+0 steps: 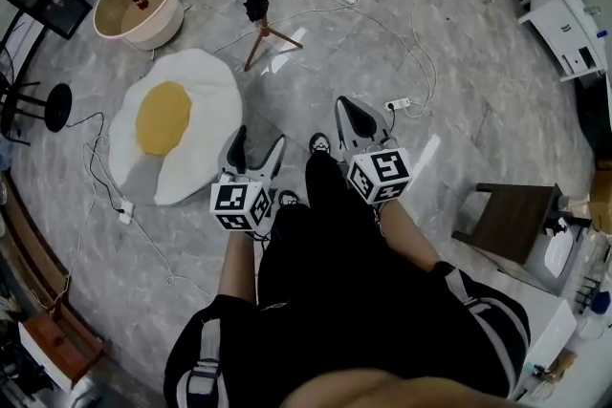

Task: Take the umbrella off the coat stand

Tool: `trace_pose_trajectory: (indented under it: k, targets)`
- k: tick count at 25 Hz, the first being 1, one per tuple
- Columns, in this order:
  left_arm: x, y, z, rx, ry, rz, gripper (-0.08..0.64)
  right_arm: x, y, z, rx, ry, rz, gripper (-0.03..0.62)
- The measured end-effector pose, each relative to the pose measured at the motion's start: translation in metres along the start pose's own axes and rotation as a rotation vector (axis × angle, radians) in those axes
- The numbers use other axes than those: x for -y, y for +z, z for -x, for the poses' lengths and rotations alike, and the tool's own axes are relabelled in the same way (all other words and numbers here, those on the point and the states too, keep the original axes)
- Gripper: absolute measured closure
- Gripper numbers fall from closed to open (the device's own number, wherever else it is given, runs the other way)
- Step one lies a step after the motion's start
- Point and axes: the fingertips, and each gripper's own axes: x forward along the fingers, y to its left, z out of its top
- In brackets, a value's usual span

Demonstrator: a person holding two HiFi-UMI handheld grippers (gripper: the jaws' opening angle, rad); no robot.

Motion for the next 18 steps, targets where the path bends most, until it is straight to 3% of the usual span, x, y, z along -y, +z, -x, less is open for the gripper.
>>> trace_pose_trajectory:
  k: [4, 7, 14, 18]
  targets:
    - [-0.027, 0.0, -0.017, -0.006, 0.049, 0.021, 0.193, 0.006, -0.008, -0.03, -0.012, 0.023, -0.013, 0.588]
    - [-0.045, 0.009, -0.041, -0.001, 0.082, 0.015, 0.193, 0.02, -0.005, -0.06, -0.005, 0.028, 0.037, 0.588]
    - [-0.069, 0.049, -0.133, -0.001, 0.107, -0.005, 0.195, 0.085, 0.014, -0.138, -0.035, 0.045, 0.12, 0.588]
    - [-0.066, 0.077, -0.189, -0.011, 0.107, -0.032, 0.195, 0.122, 0.037, -0.178, -0.035, 0.078, 0.119, 0.588]
